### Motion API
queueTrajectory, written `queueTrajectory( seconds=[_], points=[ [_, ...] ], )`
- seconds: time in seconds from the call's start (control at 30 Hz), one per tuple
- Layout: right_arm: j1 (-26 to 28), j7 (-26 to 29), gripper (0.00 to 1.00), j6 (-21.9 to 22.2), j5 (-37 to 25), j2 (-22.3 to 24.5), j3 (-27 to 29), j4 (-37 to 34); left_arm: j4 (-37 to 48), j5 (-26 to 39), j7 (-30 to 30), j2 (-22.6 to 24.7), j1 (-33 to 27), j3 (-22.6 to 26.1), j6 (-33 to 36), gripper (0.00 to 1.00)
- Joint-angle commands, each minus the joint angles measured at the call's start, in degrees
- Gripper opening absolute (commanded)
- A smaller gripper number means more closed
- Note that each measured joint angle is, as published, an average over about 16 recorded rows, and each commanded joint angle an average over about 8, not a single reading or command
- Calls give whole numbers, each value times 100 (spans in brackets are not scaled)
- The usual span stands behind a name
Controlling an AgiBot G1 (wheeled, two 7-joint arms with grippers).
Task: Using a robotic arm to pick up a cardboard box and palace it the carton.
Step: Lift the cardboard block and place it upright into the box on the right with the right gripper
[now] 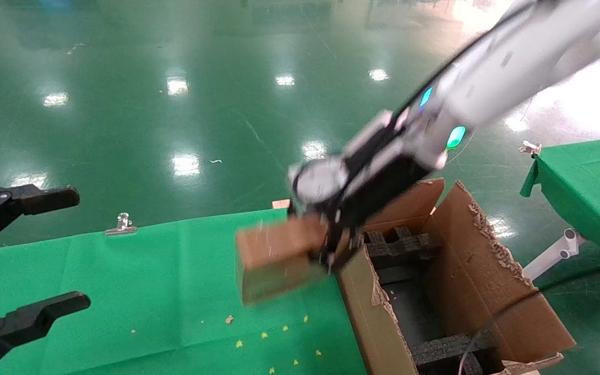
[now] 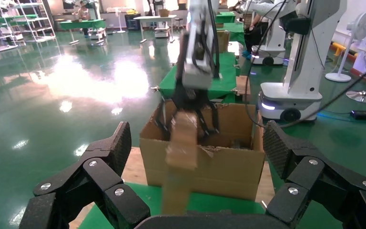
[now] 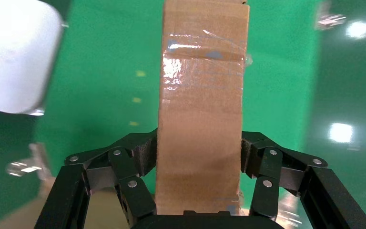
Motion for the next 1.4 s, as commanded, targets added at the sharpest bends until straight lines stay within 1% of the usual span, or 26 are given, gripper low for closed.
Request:
queueTrajectory(
  seconds=[0.03, 0.2, 0.37, 0.63, 0.9, 1.03, 1.17, 1.27, 1.4],
  points=[
    [333, -79, 0, -8, 39, -9, -43, -75, 0, 0, 0, 0, 0, 0, 0, 100],
    [852, -232, 0, -19, 223, 82, -276, -232, 0, 0, 0, 0, 0, 0, 0, 100],
    [1261, -277, 0, -23, 336, 378, -588, -307, 0, 0, 0, 0, 0, 0, 0, 100],
    [2013, -69, 0, -39, 167, 1091, -1291, -147, 0, 0, 0, 0, 0, 0, 0, 100],
    [2559, 323, 0, -47, 125, 1935, -2155, 326, 0, 0, 0, 0, 0, 0, 0, 100],
    [2690, 530, 0, -23, 188, 2309, -2560, 567, 0, 0, 0, 0, 0, 0, 0, 100],
    [2683, 675, 0, 34, 288, 2632, -2861, 666, 0, 0, 0, 0, 0, 0, 0, 100],
    [2574, 746, 0, 118, 360, 2846, -3008, 619, 0, 0, 0, 0, 0, 0, 0, 100],
    [2280, 874, 0, 332, 477, 3115, -3141, 462, 0, 0, 0, 0, 0, 0, 0, 100]
  ],
)
